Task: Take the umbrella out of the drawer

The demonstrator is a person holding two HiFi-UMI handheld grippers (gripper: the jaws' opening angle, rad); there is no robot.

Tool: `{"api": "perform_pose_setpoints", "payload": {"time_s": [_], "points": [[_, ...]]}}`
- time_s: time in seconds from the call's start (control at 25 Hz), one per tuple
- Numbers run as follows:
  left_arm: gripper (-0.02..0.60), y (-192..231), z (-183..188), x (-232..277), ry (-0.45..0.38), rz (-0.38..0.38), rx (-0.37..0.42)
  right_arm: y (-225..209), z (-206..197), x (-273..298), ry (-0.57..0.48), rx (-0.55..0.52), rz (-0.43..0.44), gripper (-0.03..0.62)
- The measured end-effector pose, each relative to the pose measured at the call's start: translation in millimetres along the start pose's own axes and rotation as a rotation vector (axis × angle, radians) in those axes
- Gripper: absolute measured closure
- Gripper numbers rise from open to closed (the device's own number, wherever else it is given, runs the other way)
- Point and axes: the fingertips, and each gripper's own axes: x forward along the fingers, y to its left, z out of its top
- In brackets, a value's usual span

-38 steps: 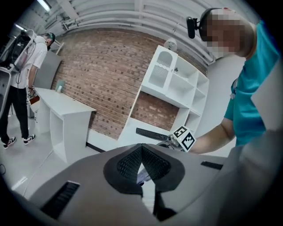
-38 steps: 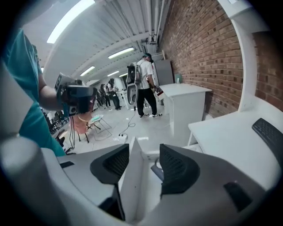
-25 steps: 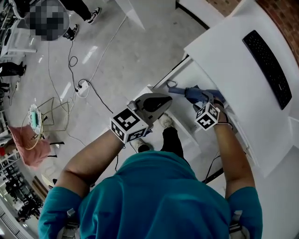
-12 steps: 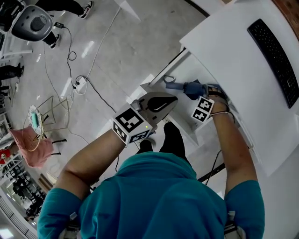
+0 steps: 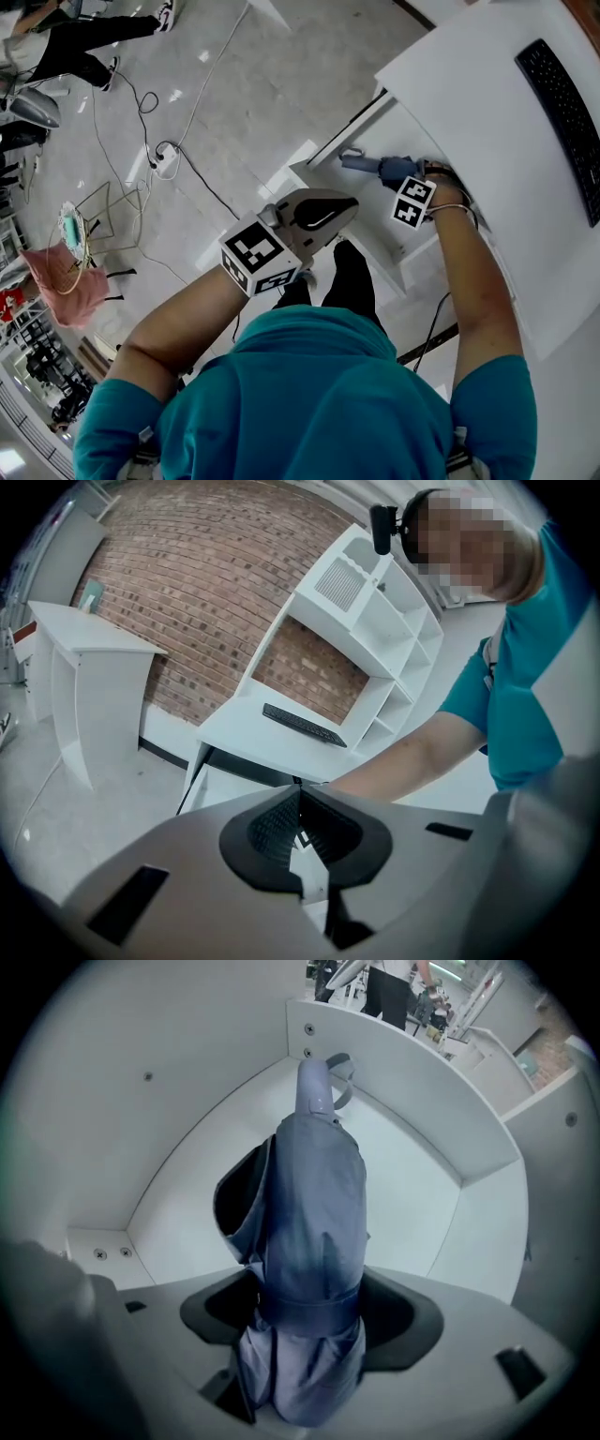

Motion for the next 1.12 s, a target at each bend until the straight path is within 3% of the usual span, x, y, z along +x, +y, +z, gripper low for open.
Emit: {"api": "perform_pose_setpoints", "payload": {"time_s": [0.12,0.24,0.68,0.92,1.12], "points": [[0.566,2.5,-4.5,-8.1,-0.005,0.008,-0.003,1.9,0.5,7.5,0.035,-0.004,0.080,0.301],[0.566,5.2,-6.7,-15.7,-0.016,0.027,-0.005,-1.1,-0.4,9.4,0.043,0.007,0.101,0.301],[0.566,12.9,3.3,-74.8,-0.087,0.107,-0.012,15.3,7.5,-26.9,-0.093,0.088,-0.002,0.321],[0.566,9.3,9.3,-117.1,-0.134,0.151,-0.011,8.8,15.5,-74.8,-0.179,0.234,-0.033,0.322],[0.567,3.9,20.0,-155.2,-0.196,0.203,-0.001,-6.7,31.9,-134.2,-0.271,0.285,-0.093,0.322]]}}
